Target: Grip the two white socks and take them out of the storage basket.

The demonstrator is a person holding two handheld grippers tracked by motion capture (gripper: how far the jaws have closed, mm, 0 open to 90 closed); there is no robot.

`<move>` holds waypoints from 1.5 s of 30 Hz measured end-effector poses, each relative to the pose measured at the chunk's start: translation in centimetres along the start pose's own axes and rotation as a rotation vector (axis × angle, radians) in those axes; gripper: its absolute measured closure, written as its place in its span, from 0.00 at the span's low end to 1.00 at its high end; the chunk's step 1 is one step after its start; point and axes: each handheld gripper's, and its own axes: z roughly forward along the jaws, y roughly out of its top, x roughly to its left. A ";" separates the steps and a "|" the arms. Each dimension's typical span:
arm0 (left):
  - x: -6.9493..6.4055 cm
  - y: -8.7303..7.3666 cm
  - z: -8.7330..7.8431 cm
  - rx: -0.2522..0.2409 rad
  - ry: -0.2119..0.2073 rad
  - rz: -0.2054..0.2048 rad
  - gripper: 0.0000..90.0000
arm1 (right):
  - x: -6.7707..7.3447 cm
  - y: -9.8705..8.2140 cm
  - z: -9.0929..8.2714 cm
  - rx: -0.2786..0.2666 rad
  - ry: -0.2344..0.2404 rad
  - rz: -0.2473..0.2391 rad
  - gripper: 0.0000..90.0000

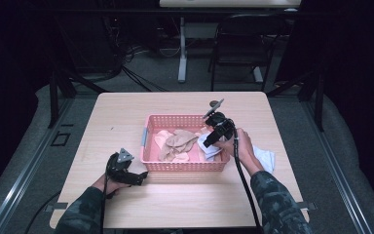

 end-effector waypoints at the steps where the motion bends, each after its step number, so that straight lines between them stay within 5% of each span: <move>1: 0.0 0.0 0.0 0.000 0.000 0.000 0.01 | 0.0 0.0 0.0 0.000 0.000 0.000 0.40; 13: 0.0 0.0 0.0 0.000 0.000 0.001 0.01 | 0.4 -0.6 2.0 0.079 -0.078 -0.023 0.58; 21: 0.0 0.0 0.0 0.000 0.000 0.001 0.01 | 0.4 -1.0 2.6 0.112 -0.085 -0.014 0.96; 24: 0.0 0.0 0.0 0.000 0.000 0.000 0.01 | 0.4 -1.0 2.4 0.116 -0.075 -0.011 0.98; 33: 0.0 0.0 0.0 0.000 0.000 0.000 0.01 | 0.8 -0.7 -0.3 0.021 -0.022 -0.003 0.98; 45: 0.0 0.0 0.0 0.000 0.000 0.000 0.01 | 1.5 0.8 -4.4 -0.069 -0.026 -0.018 0.99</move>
